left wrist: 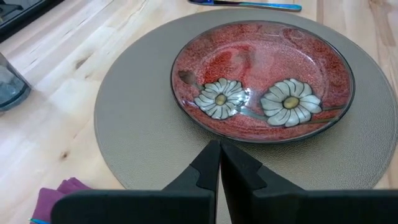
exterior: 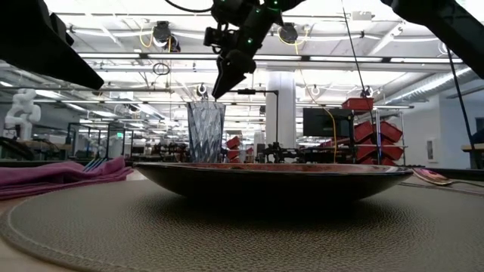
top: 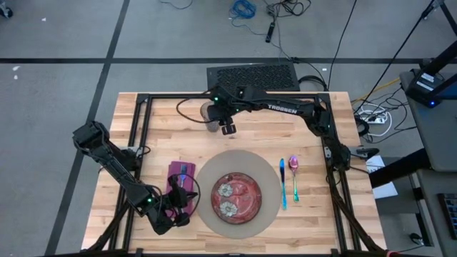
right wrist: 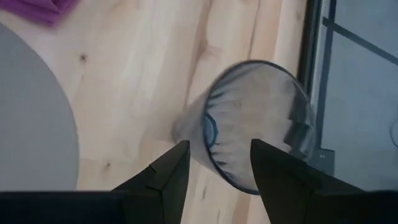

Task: Set table place
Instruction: Move the blue glass to the top right side of the gray placemat

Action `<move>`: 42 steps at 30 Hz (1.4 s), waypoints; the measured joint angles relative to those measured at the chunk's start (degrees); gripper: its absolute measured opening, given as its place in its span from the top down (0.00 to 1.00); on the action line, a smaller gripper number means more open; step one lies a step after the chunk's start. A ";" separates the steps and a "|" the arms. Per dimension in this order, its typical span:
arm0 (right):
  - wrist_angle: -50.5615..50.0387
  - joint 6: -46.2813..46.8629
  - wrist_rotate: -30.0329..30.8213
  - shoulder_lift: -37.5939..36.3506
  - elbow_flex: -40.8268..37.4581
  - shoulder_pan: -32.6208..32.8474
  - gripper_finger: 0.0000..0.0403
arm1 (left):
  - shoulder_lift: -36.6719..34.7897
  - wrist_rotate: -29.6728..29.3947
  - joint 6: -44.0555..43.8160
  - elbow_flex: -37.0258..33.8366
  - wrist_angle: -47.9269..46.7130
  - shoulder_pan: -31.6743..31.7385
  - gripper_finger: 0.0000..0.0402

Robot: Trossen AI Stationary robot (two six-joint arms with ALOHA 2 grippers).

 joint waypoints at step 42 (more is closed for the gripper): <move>-17.17 3.66 -0.25 -2.89 -0.11 0.03 1.00 | 0.00 -1.51 -0.09 0.02 0.29 0.02 1.00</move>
